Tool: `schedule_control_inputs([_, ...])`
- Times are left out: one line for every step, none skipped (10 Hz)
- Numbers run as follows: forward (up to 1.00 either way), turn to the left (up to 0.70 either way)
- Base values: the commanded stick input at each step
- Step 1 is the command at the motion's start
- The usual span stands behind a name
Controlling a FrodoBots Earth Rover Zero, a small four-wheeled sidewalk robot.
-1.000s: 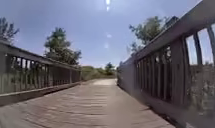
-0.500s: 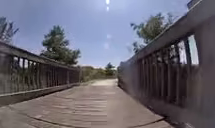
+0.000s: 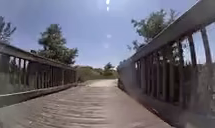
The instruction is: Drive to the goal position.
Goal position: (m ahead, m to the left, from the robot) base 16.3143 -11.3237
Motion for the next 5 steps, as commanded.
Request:
schedule_control_inputs([0.70, 0.14])
schedule_control_inputs([0.70, 0.14])
schedule_control_inputs([0.70, 0.04])
schedule_control_inputs([0.70, 0.00])
schedule_control_inputs([0.70, 0.00])
